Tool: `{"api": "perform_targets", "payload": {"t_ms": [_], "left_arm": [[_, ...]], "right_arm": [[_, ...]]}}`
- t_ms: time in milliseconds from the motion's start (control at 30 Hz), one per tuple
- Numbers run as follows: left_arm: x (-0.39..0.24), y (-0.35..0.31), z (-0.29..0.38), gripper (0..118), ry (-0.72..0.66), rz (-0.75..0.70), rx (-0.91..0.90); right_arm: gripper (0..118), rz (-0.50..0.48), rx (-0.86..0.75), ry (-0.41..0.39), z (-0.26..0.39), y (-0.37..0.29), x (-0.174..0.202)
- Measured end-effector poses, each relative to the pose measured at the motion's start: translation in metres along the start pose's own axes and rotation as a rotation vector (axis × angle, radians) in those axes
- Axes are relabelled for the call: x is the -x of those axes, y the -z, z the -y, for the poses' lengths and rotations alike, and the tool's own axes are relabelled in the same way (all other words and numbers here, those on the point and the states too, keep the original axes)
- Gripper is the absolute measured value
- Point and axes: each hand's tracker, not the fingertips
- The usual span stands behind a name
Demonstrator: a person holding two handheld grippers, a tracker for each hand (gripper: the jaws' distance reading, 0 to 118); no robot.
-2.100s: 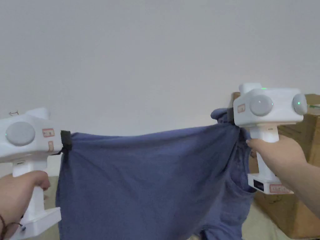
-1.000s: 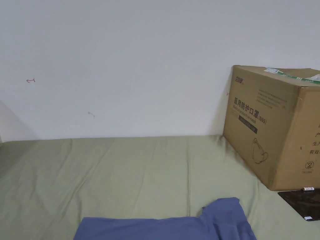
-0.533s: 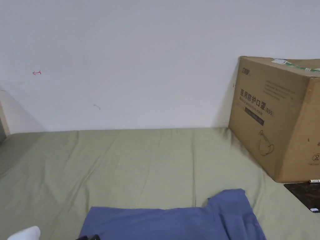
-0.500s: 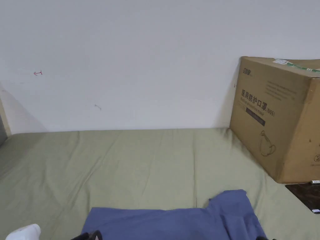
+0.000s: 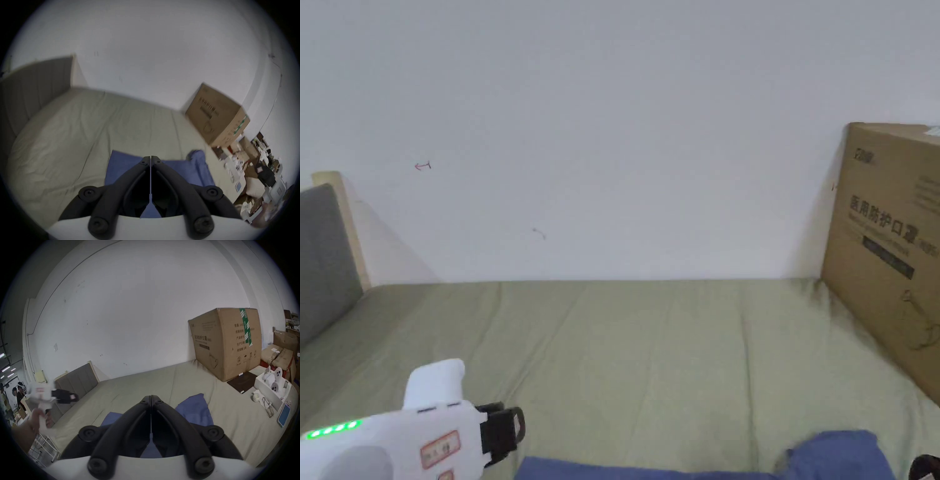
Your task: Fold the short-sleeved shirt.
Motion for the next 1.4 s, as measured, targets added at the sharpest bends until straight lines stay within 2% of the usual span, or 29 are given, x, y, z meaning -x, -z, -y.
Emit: {"api": "perform_targets", "payload": {"t_ms": [100, 133, 200, 233, 433, 600, 667, 700, 767, 800, 833, 867, 900, 933, 1000, 1033, 1067, 1100, 1133, 1167, 1267, 1300, 1400], "left_arm": [[0.043, 0.071, -0.015, 5, 0.060, -0.122, 0.176], [0.056, 0.088, -0.017, 32, 0.061, -0.121, 0.183], [0.083, 0.116, -0.019, 98, 0.056, -0.146, 0.238], [0.082, 0.144, -0.018, 116, 0.038, -0.144, 0.276], [0.105, 0.223, 0.001, 113, 0.057, -0.176, 0.390], [0.120, 0.275, 0.046, 113, 0.137, -0.294, 0.572], [0.112, 0.263, 0.050, 116, 0.164, -0.288, 0.442], [0.111, 0.264, 0.048, 115, 0.142, -0.291, 0.471], [0.101, 0.251, 0.047, 98, 0.208, -0.291, 0.404], [0.097, 0.241, 0.045, 79, 0.248, -0.283, 0.358], [0.094, 0.233, 0.042, 37, 0.268, -0.285, 0.322], [0.092, 0.225, 0.039, 5, 0.248, -0.236, 0.314], [0.084, 0.219, 0.040, 4, 0.229, -0.214, 0.324], [0.078, 0.212, 0.039, 4, 0.252, -0.263, 0.304], [0.073, 0.197, 0.033, 3, 0.259, -0.229, 0.281], [0.075, 0.192, 0.028, 3, 0.233, -0.165, 0.268], [0.073, 0.185, 0.025, 4, 0.199, -0.133, 0.266], [0.069, 0.178, 0.023, 3, 0.205, -0.148, 0.260], [0.066, 0.172, 0.021, 3, 0.210, -0.152, 0.249], [0.061, 0.162, 0.021, 3, 0.212, -0.140, 0.232], [0.053, 0.147, 0.020, 3, 0.212, -0.131, 0.213], [0.055, 0.144, 0.020, 3, 0.205, -0.127, 0.210], [0.052, 0.142, 0.022, 3, 0.184, -0.122, 0.222]], "right_arm": [[0, -0.006, 0.056, 0.040, 0.010, 0.022, -0.013], [0, -0.002, 0.073, 0.050, 0.014, 0.028, -0.016], [0, 0.016, 0.115, 0.065, 0.021, 0.042, -0.023], [0, 0.019, 0.133, 0.074, 0.025, 0.047, -0.026], [0, 0.029, 0.200, 0.123, 0.040, 0.067, -0.039], [0, 0.045, 0.225, 0.114, 0.043, 0.070, -0.047], [0, 0.058, 0.228, 0.115, 0.042, 0.069, -0.051], [0, 0.056, 0.229, 0.125, 0.041, 0.070, -0.056], [0, 0.043, 0.235, 0.158, 0.037, 0.074, -0.069], [0, 0.036, 0.247, 0.182, 0.033, 0.078, -0.077], [0, 0.029, 0.258, 0.200, 0.029, 0.084, -0.085], [0, 0.020, 0.263, 0.217, 0.025, 0.092, -0.096], [0, 0.021, 0.270, 0.228, 0.020, 0.100, -0.105], [0, 0.033, 0.274, 0.228, 0.014, 0.110, -0.114], [3, 0.064, 0.299, 0.240, 0.003, 0.135, -0.134], [35, 0.102, 0.331, 0.257, -0.003, 0.150, -0.143], [83, 0.123, 0.380, 0.279, -0.007, 0.170, -0.153], [115, 0.141, 0.453, 0.309, -0.008, 0.194, -0.167], [118, 0.148, 0.550, 0.323, -0.006, 0.215, -0.178], [118, 0.143, 0.567, 0.341, -0.002, 0.232, -0.189], [118, 0.275, 0.655, 0.267, 0.011, 0.283, -0.221], [118, 0.275, 0.724, 0.246, 0.018, 0.302, -0.229], [116, 0.345, 0.836, 0.279, 0.045, 0.342, -0.251]]}}
